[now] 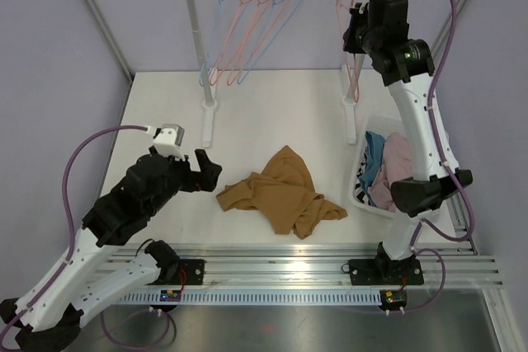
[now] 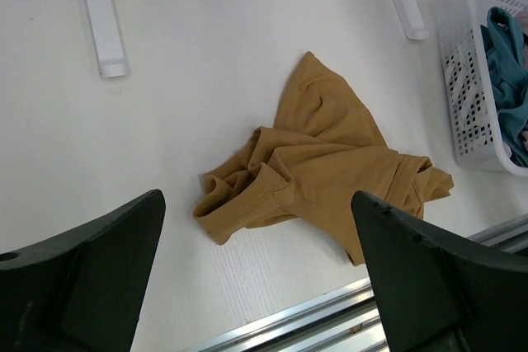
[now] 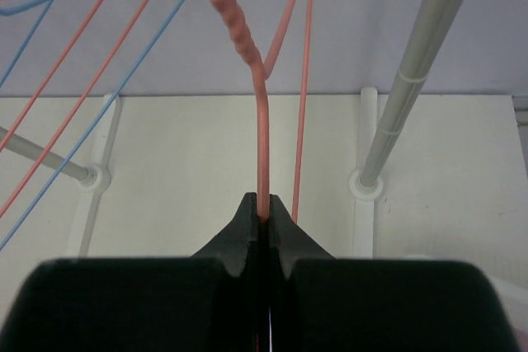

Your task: Remove the tank top from the hanger

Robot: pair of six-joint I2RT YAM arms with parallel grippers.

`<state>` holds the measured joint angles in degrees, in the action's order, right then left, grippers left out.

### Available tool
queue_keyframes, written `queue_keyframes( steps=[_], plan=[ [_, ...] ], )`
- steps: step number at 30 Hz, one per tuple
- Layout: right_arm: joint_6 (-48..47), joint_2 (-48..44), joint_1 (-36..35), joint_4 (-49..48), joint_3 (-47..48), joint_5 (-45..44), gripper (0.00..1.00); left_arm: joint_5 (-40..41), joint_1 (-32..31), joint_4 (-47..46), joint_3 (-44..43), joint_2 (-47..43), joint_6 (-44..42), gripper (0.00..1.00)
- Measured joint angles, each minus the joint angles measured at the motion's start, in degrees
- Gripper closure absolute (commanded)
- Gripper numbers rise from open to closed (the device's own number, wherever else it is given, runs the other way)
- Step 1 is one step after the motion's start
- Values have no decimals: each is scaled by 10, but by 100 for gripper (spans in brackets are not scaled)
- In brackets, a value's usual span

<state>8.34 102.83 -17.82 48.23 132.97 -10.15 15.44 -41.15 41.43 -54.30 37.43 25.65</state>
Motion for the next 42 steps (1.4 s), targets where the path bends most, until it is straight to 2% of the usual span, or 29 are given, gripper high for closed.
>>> queue_keyframes(
  steps=[4, 7, 18, 21, 22, 23, 24, 26, 34, 42],
  plan=[
    [-8, 78, 20, 29, 113, 23, 100, 0, 0, 7, 3, -10, -16, 1],
    [-10, 114, 37, 32, 161, 32, 100, 0, 0, 10, 18, -5, -21, 1],
    [-9, 166, 65, 28, 175, 76, 98, -14, 0, 6, 33, 31, -8, 1],
    [-4, 151, 65, -1, 132, 83, 62, -19, 0, -2, 38, 46, -1, 1],
    [-1, 142, 65, -4, 113, 84, 54, -20, -1, -3, 41, 48, 1, 1],
    [-1, 130, 65, -5, 92, 85, 30, -20, -3, -5, 42, 48, 3, 1],
    [2, 117, 65, -4, 74, 89, 18, -19, -7, -5, 42, 48, 6, 1],
    [1, 94, 65, -6, 48, 100, 1, -19, -15, -12, 42, 47, 10, 1],
    [3, -91, 65, -19, -125, 131, 1, -25, -54, -73, 47, 88, 21, 1],
    [11, -392, 65, -33, -409, 147, 1, -32, -149, -193, 53, 265, 15, 1]
  ],
)
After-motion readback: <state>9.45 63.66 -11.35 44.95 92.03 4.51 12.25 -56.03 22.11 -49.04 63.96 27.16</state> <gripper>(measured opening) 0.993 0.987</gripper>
